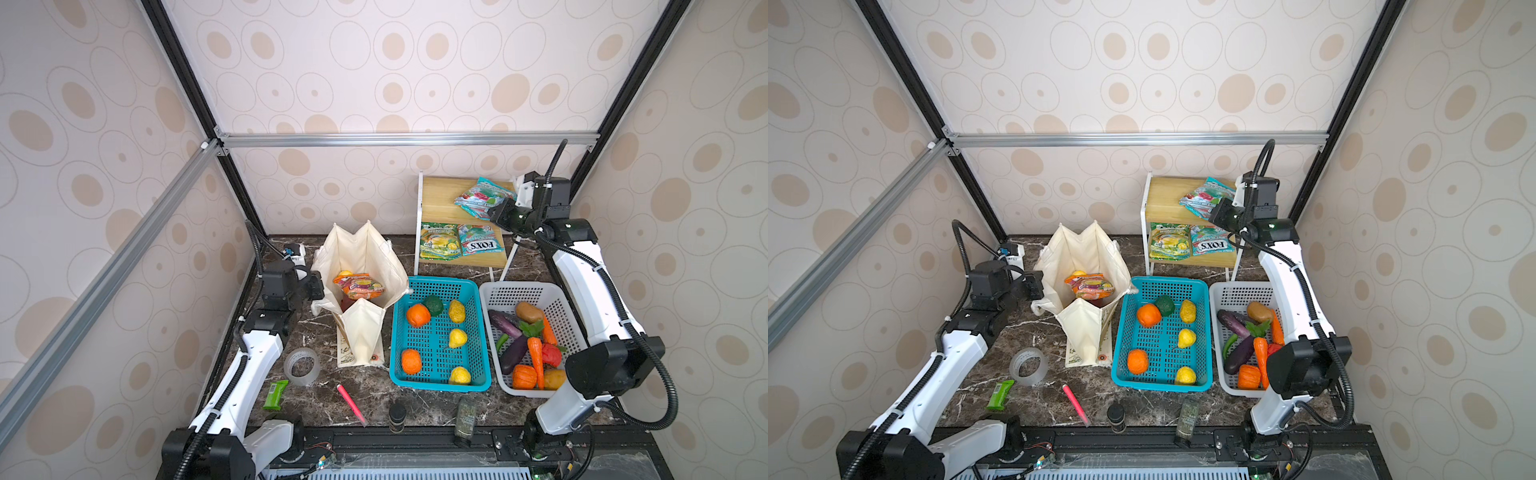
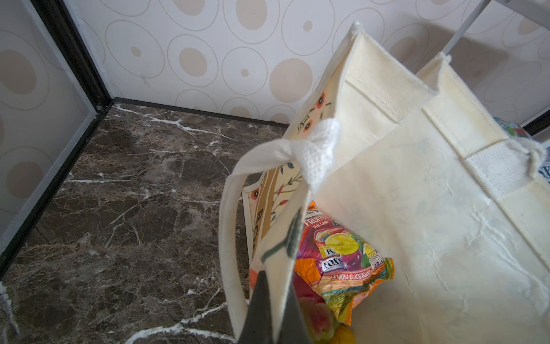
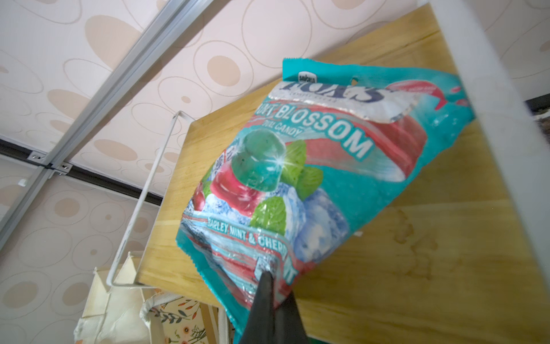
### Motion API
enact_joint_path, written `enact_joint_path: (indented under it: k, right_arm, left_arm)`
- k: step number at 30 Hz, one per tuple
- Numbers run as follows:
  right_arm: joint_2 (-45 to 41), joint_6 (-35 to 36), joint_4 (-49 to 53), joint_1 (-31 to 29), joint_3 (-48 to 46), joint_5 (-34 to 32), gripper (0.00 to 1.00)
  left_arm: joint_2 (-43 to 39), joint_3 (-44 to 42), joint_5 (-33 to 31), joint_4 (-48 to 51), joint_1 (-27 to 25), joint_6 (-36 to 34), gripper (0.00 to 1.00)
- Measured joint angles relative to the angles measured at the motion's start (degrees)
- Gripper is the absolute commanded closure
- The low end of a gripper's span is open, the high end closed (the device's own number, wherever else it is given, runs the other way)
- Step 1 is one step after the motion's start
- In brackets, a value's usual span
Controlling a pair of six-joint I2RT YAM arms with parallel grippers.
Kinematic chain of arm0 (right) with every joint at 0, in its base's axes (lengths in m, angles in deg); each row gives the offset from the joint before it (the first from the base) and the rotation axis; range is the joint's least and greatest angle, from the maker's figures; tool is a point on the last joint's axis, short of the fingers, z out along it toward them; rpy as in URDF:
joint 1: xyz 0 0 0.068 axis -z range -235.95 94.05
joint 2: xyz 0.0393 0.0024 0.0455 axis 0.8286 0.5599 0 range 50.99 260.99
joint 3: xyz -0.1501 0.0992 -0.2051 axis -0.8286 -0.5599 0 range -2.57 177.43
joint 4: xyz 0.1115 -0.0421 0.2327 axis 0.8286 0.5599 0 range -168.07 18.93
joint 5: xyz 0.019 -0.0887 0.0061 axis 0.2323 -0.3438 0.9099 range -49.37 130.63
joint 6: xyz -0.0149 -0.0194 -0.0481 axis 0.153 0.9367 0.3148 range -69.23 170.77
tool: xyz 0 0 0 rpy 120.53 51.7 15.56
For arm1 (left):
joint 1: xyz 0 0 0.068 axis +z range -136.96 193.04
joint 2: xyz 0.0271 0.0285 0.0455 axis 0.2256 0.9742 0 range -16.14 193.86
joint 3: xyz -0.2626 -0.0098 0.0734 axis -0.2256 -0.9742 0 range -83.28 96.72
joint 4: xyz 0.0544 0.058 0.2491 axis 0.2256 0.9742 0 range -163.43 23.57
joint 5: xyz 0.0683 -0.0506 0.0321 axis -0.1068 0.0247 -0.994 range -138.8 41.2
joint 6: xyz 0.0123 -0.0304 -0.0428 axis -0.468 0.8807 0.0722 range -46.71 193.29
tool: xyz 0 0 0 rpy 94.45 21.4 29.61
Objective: Place the food into the grocery bag and tie it
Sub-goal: 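Carry the mint candy bag with the right gripper into the tote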
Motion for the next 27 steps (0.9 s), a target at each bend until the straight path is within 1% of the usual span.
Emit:
enact_joint_path:
  k: [5, 13, 18, 22, 27]
  right_arm:
    - [-3.4, 0.9, 0.0, -2.2, 0.0, 3.7, 1.0]
    - [-8.5, 2.8, 1.3, -10.8, 3.3, 4.8, 1.0]
    - [-9.6, 3.9, 1.8, -18.8, 4.2, 3.9, 1.0]
    - [-8.7, 4.0, 1.4, -25.9, 4.2, 4.1, 1.0]
    - [-2.1, 4.9, 1.1, -34.6, 6.7, 4.2, 1.0]
  left_arm:
    - [0.0, 0.0, 0.0, 0.0, 0.0, 0.0, 1.0]
    - [0.0, 0.0, 0.0, 0.0, 0.0, 0.0, 1.0]
    - [0.0, 0.0, 0.0, 0.0, 0.0, 0.2, 1.0]
    - [0.0, 0.0, 0.0, 0.0, 0.0, 0.3, 1.0]
    - [0.0, 0.0, 0.1, 0.0, 0.0, 0.4, 1.0]
